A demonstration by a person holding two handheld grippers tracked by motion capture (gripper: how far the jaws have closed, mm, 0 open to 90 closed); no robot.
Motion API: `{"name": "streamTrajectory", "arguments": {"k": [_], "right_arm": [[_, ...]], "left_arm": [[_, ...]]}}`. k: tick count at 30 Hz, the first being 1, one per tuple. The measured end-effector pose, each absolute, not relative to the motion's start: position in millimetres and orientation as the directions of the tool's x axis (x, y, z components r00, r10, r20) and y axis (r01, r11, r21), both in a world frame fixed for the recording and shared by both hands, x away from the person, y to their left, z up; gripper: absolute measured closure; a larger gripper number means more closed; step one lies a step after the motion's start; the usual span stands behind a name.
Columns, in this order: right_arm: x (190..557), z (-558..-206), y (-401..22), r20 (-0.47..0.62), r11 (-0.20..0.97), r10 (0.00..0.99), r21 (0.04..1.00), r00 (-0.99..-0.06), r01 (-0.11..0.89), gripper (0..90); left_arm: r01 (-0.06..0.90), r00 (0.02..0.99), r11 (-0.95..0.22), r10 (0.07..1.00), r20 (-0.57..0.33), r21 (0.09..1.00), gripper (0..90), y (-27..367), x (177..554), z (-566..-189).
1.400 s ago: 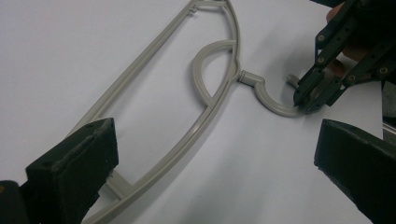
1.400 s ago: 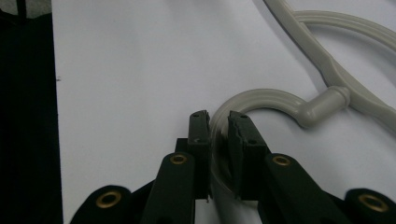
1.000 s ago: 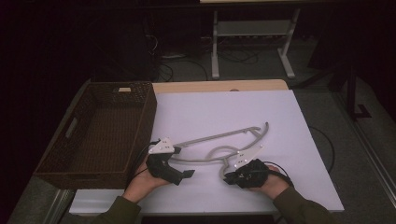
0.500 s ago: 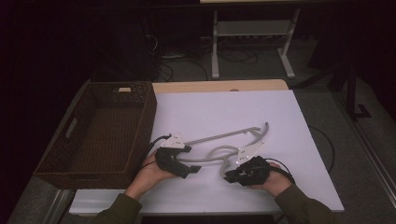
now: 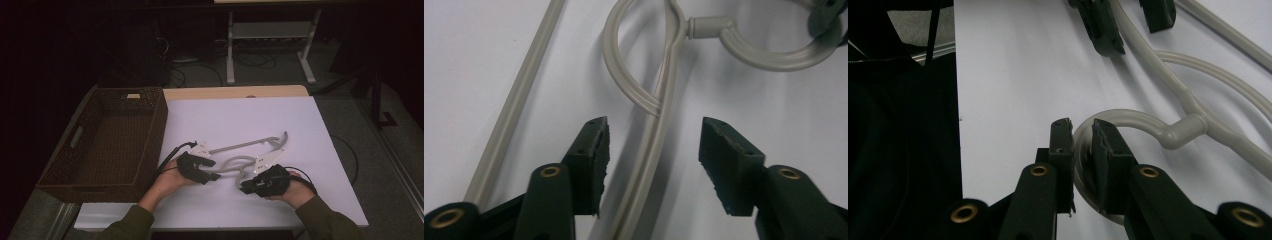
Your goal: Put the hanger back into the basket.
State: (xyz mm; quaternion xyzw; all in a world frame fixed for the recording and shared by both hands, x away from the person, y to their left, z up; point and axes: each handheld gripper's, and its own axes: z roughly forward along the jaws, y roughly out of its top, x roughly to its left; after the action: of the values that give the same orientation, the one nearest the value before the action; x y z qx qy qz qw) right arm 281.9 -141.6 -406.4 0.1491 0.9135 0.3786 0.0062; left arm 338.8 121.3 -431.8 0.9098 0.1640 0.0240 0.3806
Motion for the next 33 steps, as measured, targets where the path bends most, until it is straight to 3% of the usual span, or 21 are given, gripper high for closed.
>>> {"name": "streamTrajectory", "arguments": {"k": [21, 33], "right_arm": [[282, -393, -143, 0.114, 0.637, 0.267, 0.724, -0.957, 0.264, 79.2], [282, -393, -144, 0.107, 0.641, 0.244, 0.728, -0.964, 0.243, 79.1]], "left_arm": [[0.248, 0.959, -0.710, 0.274, -0.066, 0.659, 73.7, 110, 346, -434], [0.215, 0.971, -0.722, 0.229, -0.067, 0.657, 77.9, 111, 345, -434]]}}
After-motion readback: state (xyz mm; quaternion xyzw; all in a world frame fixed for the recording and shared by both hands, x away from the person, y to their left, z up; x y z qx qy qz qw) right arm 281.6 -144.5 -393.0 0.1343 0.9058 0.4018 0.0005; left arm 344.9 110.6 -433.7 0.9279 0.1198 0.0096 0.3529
